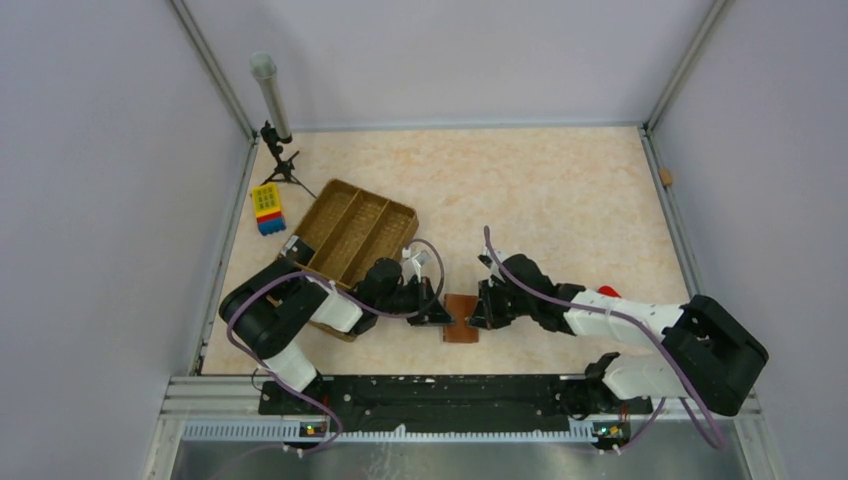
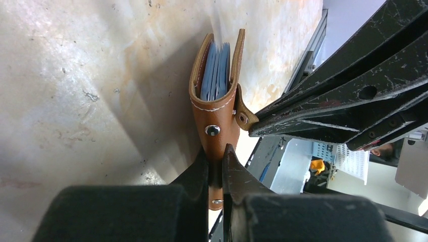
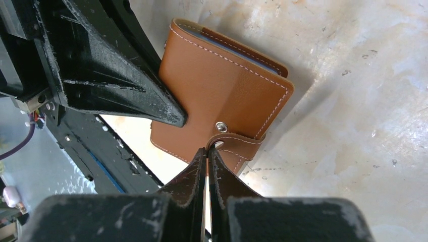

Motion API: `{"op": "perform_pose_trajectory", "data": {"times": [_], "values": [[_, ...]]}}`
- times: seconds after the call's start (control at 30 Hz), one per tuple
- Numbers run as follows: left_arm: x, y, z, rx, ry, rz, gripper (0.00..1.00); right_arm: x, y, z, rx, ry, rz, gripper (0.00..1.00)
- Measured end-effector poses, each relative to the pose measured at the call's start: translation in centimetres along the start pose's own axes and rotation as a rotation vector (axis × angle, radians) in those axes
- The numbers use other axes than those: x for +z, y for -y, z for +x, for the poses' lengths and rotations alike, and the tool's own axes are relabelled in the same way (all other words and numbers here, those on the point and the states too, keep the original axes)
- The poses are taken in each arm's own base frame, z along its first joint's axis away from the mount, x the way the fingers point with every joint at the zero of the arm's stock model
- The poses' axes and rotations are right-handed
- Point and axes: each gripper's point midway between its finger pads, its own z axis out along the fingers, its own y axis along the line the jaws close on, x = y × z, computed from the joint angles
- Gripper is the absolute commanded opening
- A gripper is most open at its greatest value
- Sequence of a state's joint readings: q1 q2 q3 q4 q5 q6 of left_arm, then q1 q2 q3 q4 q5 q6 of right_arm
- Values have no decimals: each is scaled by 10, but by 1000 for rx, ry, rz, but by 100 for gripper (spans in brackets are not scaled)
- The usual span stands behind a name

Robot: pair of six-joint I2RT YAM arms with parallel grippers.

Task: Put the credit cards into the card holder
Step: Close the card holder at the center of the board.

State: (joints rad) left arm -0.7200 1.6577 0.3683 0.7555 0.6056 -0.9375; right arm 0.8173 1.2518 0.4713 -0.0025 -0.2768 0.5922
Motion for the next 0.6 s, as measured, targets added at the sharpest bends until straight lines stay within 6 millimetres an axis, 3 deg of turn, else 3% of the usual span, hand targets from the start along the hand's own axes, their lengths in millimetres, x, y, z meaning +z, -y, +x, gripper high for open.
{"op": "perform_pose_trajectory", "data": {"times": [0.6], "values": [[3,-2,-2,1,-33,-33,0,7,2,-3,-18,3,1,0]]}}
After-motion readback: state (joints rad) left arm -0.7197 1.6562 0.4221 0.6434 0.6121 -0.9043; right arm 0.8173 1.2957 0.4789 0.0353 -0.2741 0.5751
